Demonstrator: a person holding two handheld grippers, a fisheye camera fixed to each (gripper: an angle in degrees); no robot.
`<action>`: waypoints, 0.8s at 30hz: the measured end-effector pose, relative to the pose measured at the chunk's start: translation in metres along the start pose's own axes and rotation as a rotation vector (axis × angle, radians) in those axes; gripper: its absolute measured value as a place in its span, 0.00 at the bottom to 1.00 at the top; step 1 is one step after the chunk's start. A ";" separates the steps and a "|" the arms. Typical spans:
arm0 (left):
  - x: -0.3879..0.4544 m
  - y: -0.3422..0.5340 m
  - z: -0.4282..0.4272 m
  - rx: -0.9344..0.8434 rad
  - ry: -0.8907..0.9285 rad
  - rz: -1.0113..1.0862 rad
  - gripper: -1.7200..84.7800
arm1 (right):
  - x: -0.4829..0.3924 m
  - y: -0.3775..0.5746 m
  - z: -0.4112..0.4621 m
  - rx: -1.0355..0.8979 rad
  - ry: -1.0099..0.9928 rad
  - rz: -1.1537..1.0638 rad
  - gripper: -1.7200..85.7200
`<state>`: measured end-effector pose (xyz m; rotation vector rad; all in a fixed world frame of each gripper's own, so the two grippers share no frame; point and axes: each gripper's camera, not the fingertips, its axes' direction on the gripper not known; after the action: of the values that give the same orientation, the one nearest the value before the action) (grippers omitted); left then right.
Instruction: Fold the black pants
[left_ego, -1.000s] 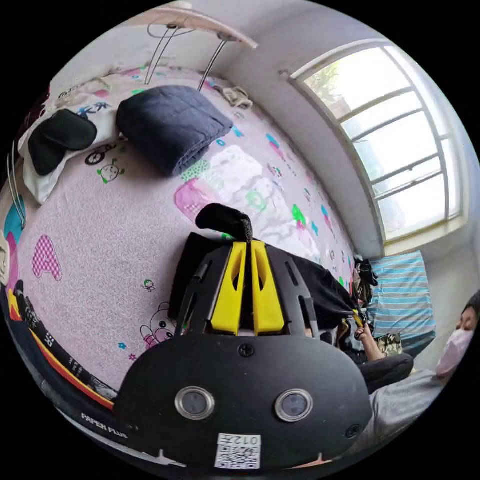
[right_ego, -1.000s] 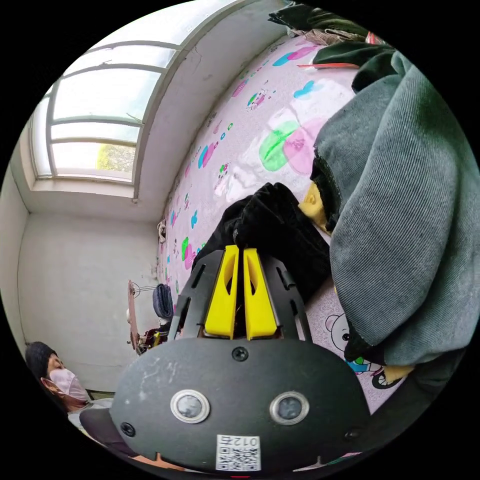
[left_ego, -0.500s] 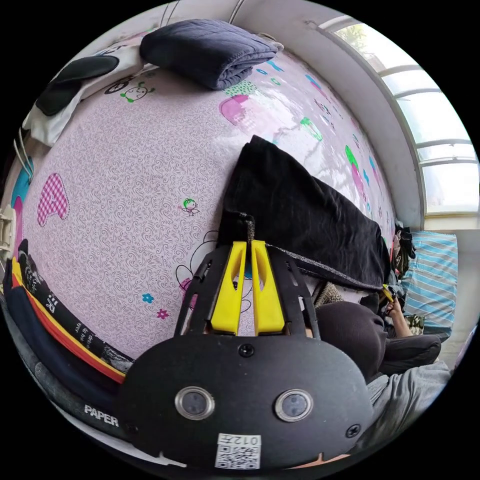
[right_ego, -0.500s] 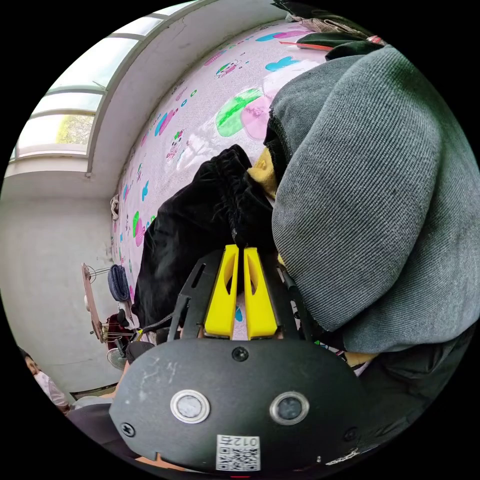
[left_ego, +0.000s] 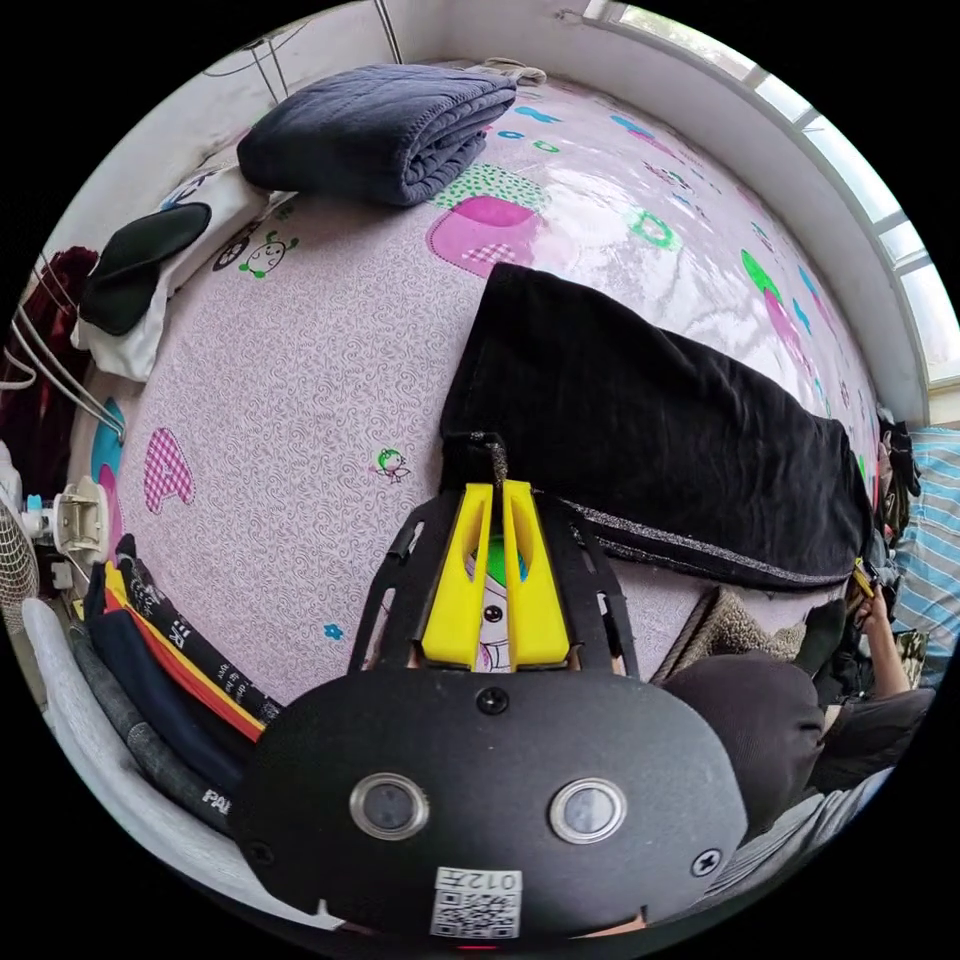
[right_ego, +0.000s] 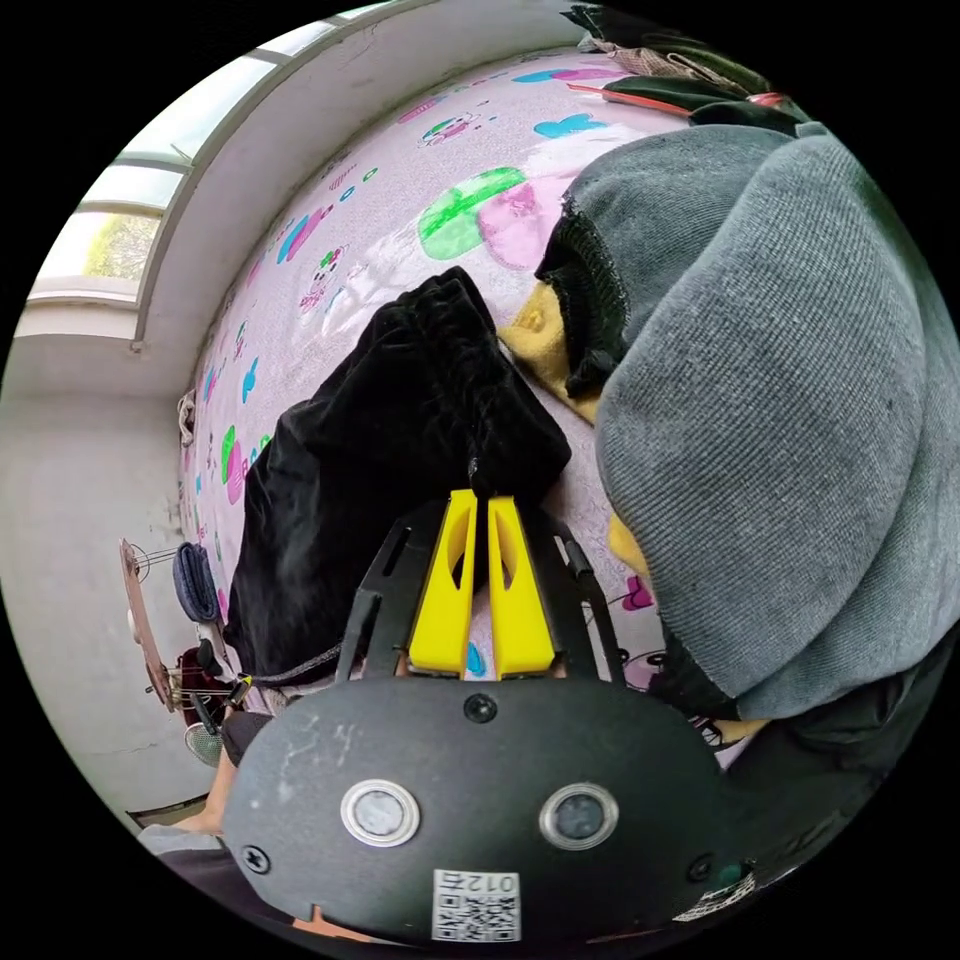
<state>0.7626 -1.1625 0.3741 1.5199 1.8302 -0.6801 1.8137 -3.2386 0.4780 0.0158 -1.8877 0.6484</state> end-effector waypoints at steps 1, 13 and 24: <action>0.004 -0.005 0.000 -0.003 -0.012 0.007 0.03 | 0.001 -0.003 0.009 0.005 -0.029 0.012 0.02; 0.016 0.003 -0.016 0.022 -0.082 -0.062 0.02 | 0.010 0.008 0.026 0.070 -0.149 -0.110 0.02; 0.039 0.018 -0.036 0.034 -0.119 0.041 0.02 | 0.114 0.041 0.118 -0.043 -0.023 -0.098 0.02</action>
<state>0.7699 -1.1072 0.3685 1.5017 1.7025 -0.7697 1.6530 -3.2229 0.5284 0.0881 -1.9097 0.5431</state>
